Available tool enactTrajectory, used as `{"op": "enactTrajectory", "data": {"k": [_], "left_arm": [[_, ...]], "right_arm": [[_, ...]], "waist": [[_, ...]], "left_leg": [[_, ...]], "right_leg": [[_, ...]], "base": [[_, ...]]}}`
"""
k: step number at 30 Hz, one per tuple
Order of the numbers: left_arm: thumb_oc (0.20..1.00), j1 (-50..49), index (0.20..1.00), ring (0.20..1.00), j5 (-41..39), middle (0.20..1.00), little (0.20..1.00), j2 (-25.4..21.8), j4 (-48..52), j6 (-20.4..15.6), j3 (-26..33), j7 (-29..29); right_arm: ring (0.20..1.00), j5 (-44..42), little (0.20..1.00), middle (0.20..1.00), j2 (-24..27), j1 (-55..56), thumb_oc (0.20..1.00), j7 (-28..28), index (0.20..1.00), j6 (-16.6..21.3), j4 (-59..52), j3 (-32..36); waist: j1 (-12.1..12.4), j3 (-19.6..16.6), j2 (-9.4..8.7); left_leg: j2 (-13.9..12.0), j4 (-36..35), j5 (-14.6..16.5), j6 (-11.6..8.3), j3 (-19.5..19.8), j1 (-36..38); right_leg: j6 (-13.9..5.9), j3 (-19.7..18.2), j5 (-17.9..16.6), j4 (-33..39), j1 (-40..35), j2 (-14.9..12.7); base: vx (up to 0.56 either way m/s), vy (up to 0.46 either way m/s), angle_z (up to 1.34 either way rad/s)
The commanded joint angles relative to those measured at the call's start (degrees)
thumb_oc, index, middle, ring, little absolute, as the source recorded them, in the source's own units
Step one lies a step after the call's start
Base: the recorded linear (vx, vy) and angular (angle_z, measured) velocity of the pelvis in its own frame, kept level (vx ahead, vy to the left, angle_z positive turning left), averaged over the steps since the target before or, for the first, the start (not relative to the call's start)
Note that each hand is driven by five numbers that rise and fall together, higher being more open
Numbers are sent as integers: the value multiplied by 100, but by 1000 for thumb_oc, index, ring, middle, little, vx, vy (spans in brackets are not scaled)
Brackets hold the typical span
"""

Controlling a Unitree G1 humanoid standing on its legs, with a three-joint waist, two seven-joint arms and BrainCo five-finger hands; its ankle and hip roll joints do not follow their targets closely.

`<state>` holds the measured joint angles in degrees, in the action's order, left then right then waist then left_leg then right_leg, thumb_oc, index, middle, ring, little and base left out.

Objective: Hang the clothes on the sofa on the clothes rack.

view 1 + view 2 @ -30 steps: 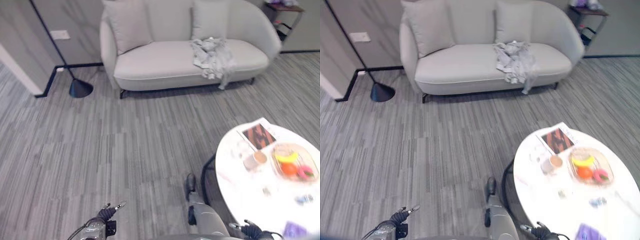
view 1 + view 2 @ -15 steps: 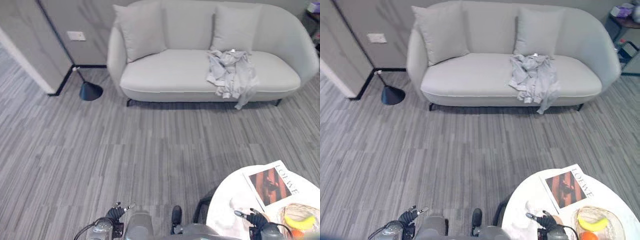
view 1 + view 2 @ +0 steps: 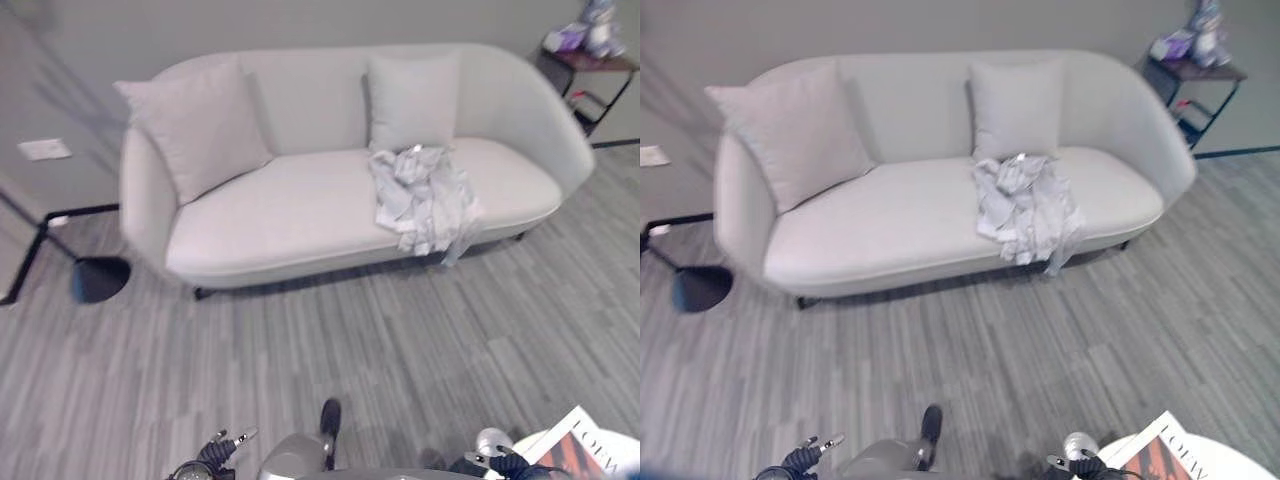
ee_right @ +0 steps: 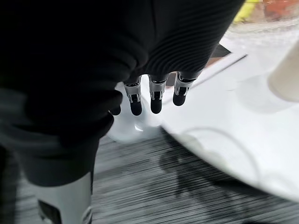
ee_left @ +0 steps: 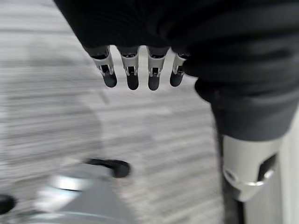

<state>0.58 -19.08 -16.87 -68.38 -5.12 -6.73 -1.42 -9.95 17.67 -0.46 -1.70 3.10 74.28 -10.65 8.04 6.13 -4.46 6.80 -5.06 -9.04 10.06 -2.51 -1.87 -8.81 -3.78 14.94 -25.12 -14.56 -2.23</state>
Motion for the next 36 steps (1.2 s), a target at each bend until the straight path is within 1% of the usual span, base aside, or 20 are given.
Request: {"op": "enactTrajectory", "data": {"k": [1, 2, 3, 4, 5, 6, 7, 9, 11, 12, 13, 14, 15, 16, 19, 26, 33, 34, 35, 36], "left_arm": [[1000, -64, 1000, 1000, -23, 1000, 1000, -151, 60, -84, 103, 36], [1000, -48, 1000, 1000, -42, 1000, 1000, -182, 76, -79, 93, 48], [1000, -34, 1000, 1000, -28, 1000, 1000, -199, 74, -65, 82, 44], [1000, -6, 1000, 1000, -8, 1000, 1000, -217, 70, -47, 71, 56], [1000, 6, 1000, 1000, 3, 1000, 1000, -221, 65, -45, 72, 69], [1000, 5, 1000, 1000, 3, 1000, 1000, -223, 65, -45, 72, 69], [1000, 59, 1000, 1000, 18, 1000, 1000, -212, -21, -62, 49, 74], [1000, 93, 1000, 1000, 79, 1000, 1000, -205, -110, -74, 32, 106], [1000, 137, 1000, 1000, 122, 1000, 1000, -200, -204, -75, 26, 140], [1000, 159, 1000, 1000, 198, 1000, 1000, -222, -333, -30, -2, 159], [1000, 160, 1000, 1000, 198, 1000, 1000, -222, -334, -30, -1, 159], [1000, 176, 1000, 1000, 287, 1000, 1000, -187, -332, -80, -31, 139], [1000, 176, 1000, 1000, 287, 1000, 1000, -187, -332, -81, -32, 139], [1000, 155, 1000, 1000, 306, 1000, 1000, -127, -384, -79, -16, 119], [1000, 71, 1000, 1000, 432, 1000, 1000, -11, -483, -70, -71, 74], [1000, 71, 1000, 1000, 536, 1000, 1000, 88, -442, -64, -221, 55], [1000, 70, 1000, 1000, 539, 1000, 1000, 104, -409, -73, -258, 54], [1000, 93, 1000, 1000, 435, 1000, 1000, 50, -295, -63, -214, 80], [1000, 95, 1000, 1000, 435, 1000, 1000, 51, -295, -62, -214, 80], [1000, 106, 1000, 1000, 373, 1000, 1000, 18, -187, -66, -202, 63]], "right_arm": [[1000, 0, 1000, 1000, 353, -128, 1000, 21, 1000, 55, -342, 13], [1000, -11, 1000, 1000, 349, -164, 1000, 31, 1000, 52, -346, -3], [1000, 14, 1000, 1000, 335, -172, 1000, 30, 1000, 41, -366, -27], [1000, 41, 1000, 1000, 292, -161, 1000, 14, 1000, 33, -369, -76], [1000, 28, 1000, 1000, 295, -156, 1000, 16, 1000, 25, -368, -68], [1000, 28, 1000, 1000, 294, -154, 1000, 16, 1000, 25, -368, -69], [1000, 24, 1000, 1000, 288, -164, 1000, 18, 1000, 18, -370, -54], [1000, 3, 1000, 1000, 275, -170, 1000, 5, 1000, 8, -374, -61], [1000, -52, 1000, 1000, 254, -174, 1000, -18, 1000, 0, -370, -61], [1000, -66, 1000, 1000, 281, -161, 1000, -47, 1000, -9, -311, -89], [1000, -66, 1000, 1000, 281, -161, 1000, -47, 1000, -9, -311, -89], [1000, -18, 1000, 1000, 244, -48, 1000, -26, 1000, -25, -269, -59], [1000, -18, 1000, 1000, 243, -46, 1000, -27, 1000, -25, -269, -58], [1000, 22, 1000, 1000, 258, 25, 1000, -35, 1000, -31, -231, 0], [1000, 31, 1000, 1000, 281, 141, 1000, -29, 1000, -38, -87, 93], [1000, 9, 1000, 1000, 274, 208, 1000, -42, 1000, -41, -12, 149], [1000, -31, 1000, 1000, 281, 219, 1000, -68, 1000, -31, -2, 189], [1000, -120, 1000, 1000, 337, 93, 1000, -125, 1000, 4, -157, 281], [1000, -120, 1000, 1000, 338, 93, 1000, -125, 1000, 3, -158, 282], [1000, -163, 1000, 1000, 397, 4, 1000, -132, 1000, 18, -291, 316]], "waist": [[163, 53, 153], [126, 114, 194], [99, 156, 262], [64, 191, 411], [27, 193, 416], [-4, 217, 413], [-47, 244, 432], [-137, 286, 414], [-255, 429, 386], [-282, 488, 357], [-284, 491, 358], [-309, 460, 295], [-310, 466, 296], [-330, 380, 256], [-347, 188, 225], [-423, 59, 222], [-447, 31, 238], [-469, 94, 306], [-451, 82, 304], [-458, 212, 342]], "left_leg": [[-90, 6, 228, -819, 256, -204], [-101, 6, 295, -770, 342, -86], [-146, 6, 375, -732, 430, 7], [-258, 6, 524, -703, 539, 202], [-249, 6, 603, -717, 580, 276], [-240, 6, 610, -720, 611, 307], [-255, 6, 688, -754, 672, 378], [-220, 6, 775, -768, 790, 473], [-188, 6, 847, -796, 946, 613], [-176, 6, 888, -805, 996, 673], [-177, 6, 889, -805, 998, 677], [-137, 6, 928, -819, 1060, 723], [-137, 6, 930, -819, 1061, 731], [-149, 6, 984, -839, 1015, 761], [-226, 6, 1031, -901, 977, 812], [-315, 6, 1110, -966, 909, 860], [-324, 6, 1144, -968, 885, 882], [-332, 6, 1204, -873, 845, 882], [-332, 6, 1205, -873, 827, 868], [-309, 6, 1226, -785, 820, 893]], "right_leg": [[-236, -70, -2087, 392, 796, -307], [-197, -17, -2300, -13, 993, -310], [-117, 79, -2255, -352, 1196, -340], [73, 461, -1891, -445, 1624, -509], [159, 680, -1606, -27, 1632, -603], [162, 715, -1589, -17, 1583, -614], [192, 900, -1379, 634, 1643, -603], [149, 776, -1421, 1266, 1787, -483], [60, 510, -1689, 1794, 2011, -320], [44, 466, -1788, 1983, 2063, -283], [44, 468, -1788, 1984, 2058, -283], [6, 383, -1857, 2223, 1878, -305], [6, 385, -1857, 2226, 1868, -305], [10, 421, -1946, 2541, 1671, -347], [47, 530, -1978, 2872, 1322, -327], [83, 566, -1881, 3007, 1116, -309], [85, 540, -1855, 3012, 1086, -315], [26, 392, -1750, 2393, 1425, -344], [26, 371, -1731, 2352, 1465, -342], [-37, 236, -1668, 1631, 1880, -282]], "base": [[123, 159, 7], [105, 145, 9], [191, 179, 27], [220, 130, 47], [194, 87, 55], [146, -9, 53], [118, -34, 52], [141, -48, 44], [111, -64, 45], [78, -45, 55], [88, -51, 52], [38, -31, 57], [107, -78, 61], [105, -76, 58], [135, -105, 14], [55, -36, -18], [20, 11, -2], [-2, 76, -2], [-41, 146, -39], [-45, 92, -48]]}}
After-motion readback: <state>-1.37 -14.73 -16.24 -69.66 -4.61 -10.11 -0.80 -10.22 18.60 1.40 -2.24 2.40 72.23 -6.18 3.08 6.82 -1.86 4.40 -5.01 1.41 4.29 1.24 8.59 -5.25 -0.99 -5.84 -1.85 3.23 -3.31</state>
